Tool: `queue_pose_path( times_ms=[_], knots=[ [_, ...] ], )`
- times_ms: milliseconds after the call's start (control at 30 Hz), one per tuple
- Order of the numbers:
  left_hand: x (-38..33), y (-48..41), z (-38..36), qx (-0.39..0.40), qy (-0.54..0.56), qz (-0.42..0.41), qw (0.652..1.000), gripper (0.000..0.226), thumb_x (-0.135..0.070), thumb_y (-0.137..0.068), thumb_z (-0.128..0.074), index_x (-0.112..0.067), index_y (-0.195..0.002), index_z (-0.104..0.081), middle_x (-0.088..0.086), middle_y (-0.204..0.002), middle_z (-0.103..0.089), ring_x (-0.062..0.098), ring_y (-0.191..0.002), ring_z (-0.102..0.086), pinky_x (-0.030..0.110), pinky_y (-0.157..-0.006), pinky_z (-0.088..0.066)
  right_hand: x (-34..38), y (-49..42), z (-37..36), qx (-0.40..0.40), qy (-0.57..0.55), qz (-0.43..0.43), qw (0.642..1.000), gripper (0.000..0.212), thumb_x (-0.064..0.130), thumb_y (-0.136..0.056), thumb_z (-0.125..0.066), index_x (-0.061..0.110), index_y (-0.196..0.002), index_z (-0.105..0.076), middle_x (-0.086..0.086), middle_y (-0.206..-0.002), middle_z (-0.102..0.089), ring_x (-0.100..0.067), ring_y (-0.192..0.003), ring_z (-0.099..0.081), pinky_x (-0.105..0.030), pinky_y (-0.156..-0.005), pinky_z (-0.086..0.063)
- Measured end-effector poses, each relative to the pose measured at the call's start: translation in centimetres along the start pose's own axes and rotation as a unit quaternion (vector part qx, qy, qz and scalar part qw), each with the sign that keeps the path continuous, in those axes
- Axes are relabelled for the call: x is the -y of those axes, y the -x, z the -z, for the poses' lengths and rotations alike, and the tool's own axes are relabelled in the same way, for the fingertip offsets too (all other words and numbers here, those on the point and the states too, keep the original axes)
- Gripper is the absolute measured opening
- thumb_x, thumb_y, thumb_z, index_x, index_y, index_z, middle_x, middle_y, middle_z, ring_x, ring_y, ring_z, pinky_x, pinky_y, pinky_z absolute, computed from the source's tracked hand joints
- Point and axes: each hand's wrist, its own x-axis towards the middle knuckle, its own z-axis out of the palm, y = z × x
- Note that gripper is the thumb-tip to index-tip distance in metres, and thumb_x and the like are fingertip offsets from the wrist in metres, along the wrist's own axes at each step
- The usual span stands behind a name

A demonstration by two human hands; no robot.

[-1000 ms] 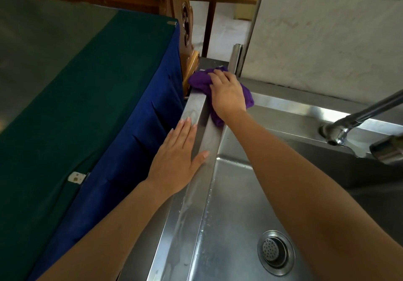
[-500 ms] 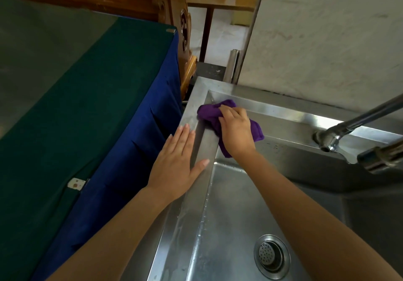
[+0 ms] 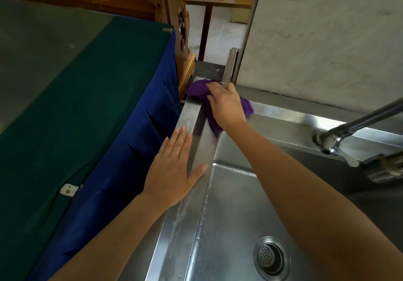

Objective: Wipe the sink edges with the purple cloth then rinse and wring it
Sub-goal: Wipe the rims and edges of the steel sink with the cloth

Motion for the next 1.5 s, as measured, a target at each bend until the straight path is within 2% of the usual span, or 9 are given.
queue_pose_path(
  times_ms=[133, 233, 433, 733, 833, 1000, 1100, 1167, 1500],
  knots=[
    [0.2, -0.1, 0.6, 0.027, 0.023, -0.004, 0.999, 0.092, -0.074, -0.075, 0.017, -0.015, -0.146, 0.010, 0.001, -0.156, 0.013, 0.014, -0.141, 0.021, 0.028, -0.114, 0.011, -1.8, 0.5, 0.2, -0.047, 0.063, -0.073, 0.994, 0.029, 0.013, -0.096, -0.041, 0.010, -0.123, -0.053, -0.008, -0.127, -0.059, -0.027, -0.115, -0.046, -0.039, -0.098, -0.039],
    [0.2, 0.0, 0.6, 0.038, 0.009, -0.004, 0.999, 0.098, -0.076, -0.070, 0.022, -0.015, -0.146, 0.015, 0.000, -0.154, 0.021, 0.014, -0.140, 0.026, 0.028, -0.112, 0.015, 0.6, 0.3, -0.3, -0.065, -0.006, -0.141, 0.988, 0.028, 0.015, -0.097, -0.040, 0.011, -0.120, -0.055, -0.009, -0.126, -0.057, -0.026, -0.116, -0.045, -0.038, -0.101, -0.037],
    [0.1, 0.0, 0.7, 0.040, 0.007, 0.001, 0.999, 0.092, -0.073, -0.072, 0.017, -0.016, -0.144, 0.018, 0.001, -0.155, 0.022, 0.013, -0.140, 0.026, 0.029, -0.114, 0.014, 2.1, 1.8, -1.0, 0.038, -0.161, -0.068, 0.984, 0.034, 0.024, -0.097, -0.040, 0.021, -0.129, -0.048, -0.011, -0.126, -0.051, -0.022, -0.116, -0.044, -0.037, -0.106, -0.037],
    [-0.4, 2.4, 1.6, 0.067, 0.032, 0.014, 0.997, 0.093, -0.073, -0.063, 0.030, -0.019, -0.139, 0.022, -0.003, -0.148, 0.028, 0.009, -0.137, 0.027, 0.026, -0.111, 0.015, 4.2, 7.4, -0.5, 0.050, -0.116, -0.070, 0.990, 0.044, 0.029, -0.100, -0.030, 0.019, -0.143, -0.031, -0.004, -0.147, -0.040, -0.022, -0.133, -0.035, -0.035, -0.112, -0.025],
    [-0.6, 5.4, 1.1, 0.051, 0.022, 0.030, 0.998, 0.091, -0.071, -0.070, 0.029, -0.017, -0.142, 0.015, 0.000, -0.152, 0.019, 0.013, -0.140, 0.022, 0.027, -0.112, 0.012, 4.9, 8.8, -0.9, 0.041, -0.095, -0.095, 0.990, 0.045, 0.029, -0.100, -0.029, 0.015, -0.143, -0.030, -0.005, -0.148, -0.039, -0.021, -0.135, -0.033, -0.032, -0.114, -0.021],
    [-1.0, 8.6, 0.8, 0.032, 0.001, 0.038, 0.999, 0.084, -0.063, -0.090, 0.007, -0.004, -0.145, -0.020, 0.011, -0.153, -0.020, 0.022, -0.142, -0.013, 0.042, -0.113, -0.011, 5.8, 11.6, -0.5, 0.047, -0.120, -0.098, 0.987, 0.044, 0.027, -0.100, -0.030, 0.017, -0.143, -0.032, -0.004, -0.147, -0.041, -0.020, -0.135, -0.031, -0.033, -0.114, -0.022],
    [-1.4, 9.7, 0.9, 0.030, 0.041, 0.044, 0.998, 0.091, -0.071, -0.072, 0.027, -0.015, -0.143, 0.009, 0.000, -0.152, 0.012, 0.012, -0.141, 0.015, 0.027, -0.113, 0.010, 6.9, 13.9, -0.3, 0.045, -0.143, -0.093, 0.984, 0.044, 0.025, -0.100, -0.032, 0.016, -0.142, -0.034, -0.005, -0.146, -0.042, -0.021, -0.134, -0.032, -0.034, -0.115, -0.025],
    [-1.4, 10.7, 1.1, 0.043, 0.044, 0.049, 0.997, 0.093, -0.072, -0.064, 0.033, -0.019, -0.140, 0.018, -0.004, -0.149, 0.021, 0.009, -0.139, 0.022, 0.024, -0.110, 0.017, 7.6, 15.2, -0.1, 0.048, -0.153, -0.093, 0.983, 0.043, 0.025, -0.100, -0.033, 0.016, -0.142, -0.034, -0.004, -0.145, -0.042, -0.020, -0.134, -0.031, -0.033, -0.114, -0.024],
    [-0.6, 19.4, 1.3, 0.060, 0.115, 0.026, 0.991, 0.079, -0.073, -0.075, 0.009, -0.027, -0.137, 0.024, -0.011, -0.150, 0.018, 0.001, -0.140, 0.018, 0.020, -0.112, 0.013, 11.8, 22.8, 0.0, 0.036, -0.199, -0.108, 0.973, 0.042, 0.021, -0.099, -0.038, 0.013, -0.140, -0.040, -0.008, -0.141, -0.047, -0.024, -0.132, -0.035, -0.036, -0.113, -0.027]
  ],
)
